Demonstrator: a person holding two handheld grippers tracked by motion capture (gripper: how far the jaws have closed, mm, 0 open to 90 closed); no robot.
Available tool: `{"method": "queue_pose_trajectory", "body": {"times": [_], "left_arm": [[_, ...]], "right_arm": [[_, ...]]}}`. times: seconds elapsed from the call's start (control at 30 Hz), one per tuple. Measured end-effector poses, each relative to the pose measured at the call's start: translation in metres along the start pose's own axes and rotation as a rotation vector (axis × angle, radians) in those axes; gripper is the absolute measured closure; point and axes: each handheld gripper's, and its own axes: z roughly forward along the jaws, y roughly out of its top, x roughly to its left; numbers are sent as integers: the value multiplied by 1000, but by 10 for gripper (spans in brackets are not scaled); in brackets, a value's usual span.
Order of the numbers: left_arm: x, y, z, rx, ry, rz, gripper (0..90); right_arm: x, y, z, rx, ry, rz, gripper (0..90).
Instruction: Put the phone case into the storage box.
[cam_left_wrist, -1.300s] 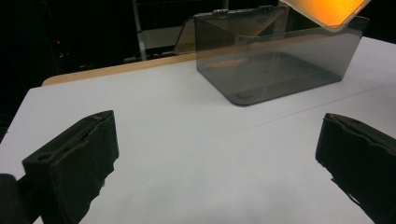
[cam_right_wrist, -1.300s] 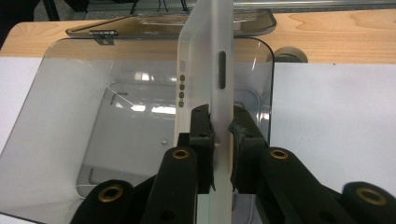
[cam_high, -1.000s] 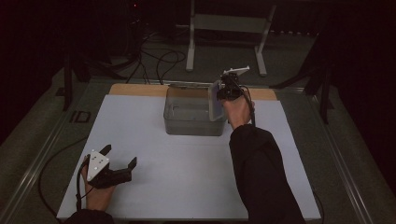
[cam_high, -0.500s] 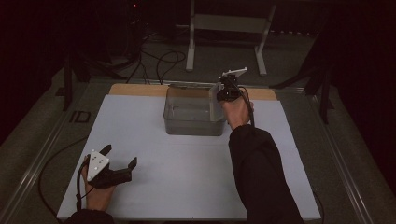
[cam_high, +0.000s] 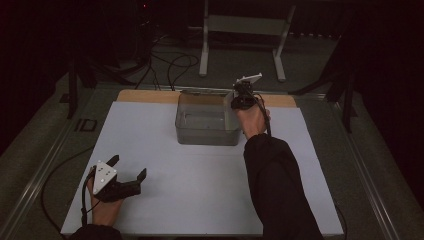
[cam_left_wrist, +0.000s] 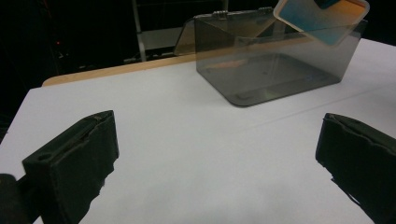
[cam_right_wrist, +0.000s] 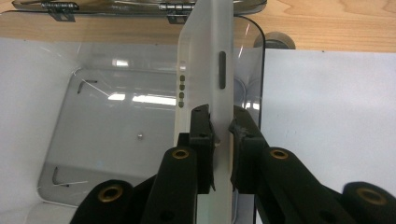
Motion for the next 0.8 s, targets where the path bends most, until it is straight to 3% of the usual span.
{"method": "queue_pose_trajectory", "body": {"times": [0.8], "left_arm": [[1,0,-1,-4,0,-2,3]], "right_arm": [[0,-3,13,30,-56,-14,818]]}}
